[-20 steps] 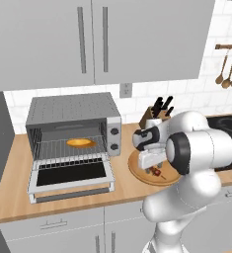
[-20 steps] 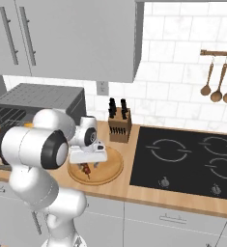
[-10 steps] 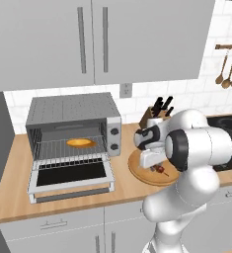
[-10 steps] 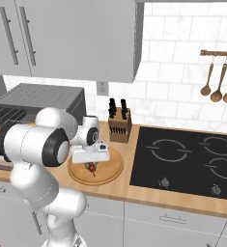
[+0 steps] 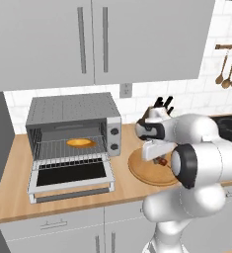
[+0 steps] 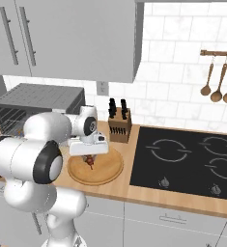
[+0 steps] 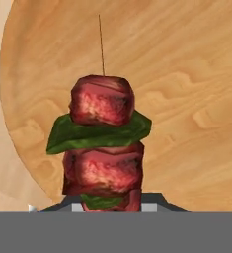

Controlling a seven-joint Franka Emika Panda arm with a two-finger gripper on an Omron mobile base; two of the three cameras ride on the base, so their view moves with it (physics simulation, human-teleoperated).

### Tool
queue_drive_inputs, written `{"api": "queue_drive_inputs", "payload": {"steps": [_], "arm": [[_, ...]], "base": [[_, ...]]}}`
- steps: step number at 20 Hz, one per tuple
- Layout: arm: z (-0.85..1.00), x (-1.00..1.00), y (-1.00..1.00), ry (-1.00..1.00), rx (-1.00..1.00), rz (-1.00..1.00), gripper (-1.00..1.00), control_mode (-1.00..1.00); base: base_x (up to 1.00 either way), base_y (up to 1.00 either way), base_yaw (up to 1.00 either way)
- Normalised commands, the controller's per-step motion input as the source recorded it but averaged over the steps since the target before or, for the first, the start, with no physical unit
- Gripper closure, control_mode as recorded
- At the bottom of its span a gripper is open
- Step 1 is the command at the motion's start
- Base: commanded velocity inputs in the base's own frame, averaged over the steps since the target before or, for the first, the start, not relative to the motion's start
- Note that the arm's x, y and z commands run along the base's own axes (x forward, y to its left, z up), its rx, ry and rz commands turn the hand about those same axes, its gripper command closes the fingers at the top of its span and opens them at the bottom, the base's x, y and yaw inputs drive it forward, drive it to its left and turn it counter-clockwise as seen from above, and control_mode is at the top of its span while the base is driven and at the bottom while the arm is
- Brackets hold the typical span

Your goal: Pick up the kebab skewer and baguette bread, and place them inside the toaster oven. Close the toaster oven door and start by setting the timer.

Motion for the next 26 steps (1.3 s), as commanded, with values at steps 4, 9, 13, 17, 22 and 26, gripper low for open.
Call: {"api": "queue_drive_inputs", "payload": {"steps": [4,9,13,17,22,26], "arm": [[0.67,-0.36,0.09,0.02,-0.01,0.05,1.00,-1.00],[0.51,-0.38,0.28,0.02,-0.03,0.09,1.00,-1.00],[0.38,-0.55,0.06,0.00,0.00,0.16,1.00,-1.00],[0.40,-0.39,0.14,0.00,0.00,0.26,1.00,-1.00],[0.22,-0.15,0.49,0.03,-0.02,0.33,1.00,-1.00],[0.32,-0.09,0.64,0.02,-0.03,0.25,1.00,-1.00]], "base": [[0.00,0.00,0.00],[0.00,0.00,0.00],[0.00,0.00,0.00],[0.00,0.00,0.00],[0.00,0.00,0.00],[0.00,0.00,0.00]]}}
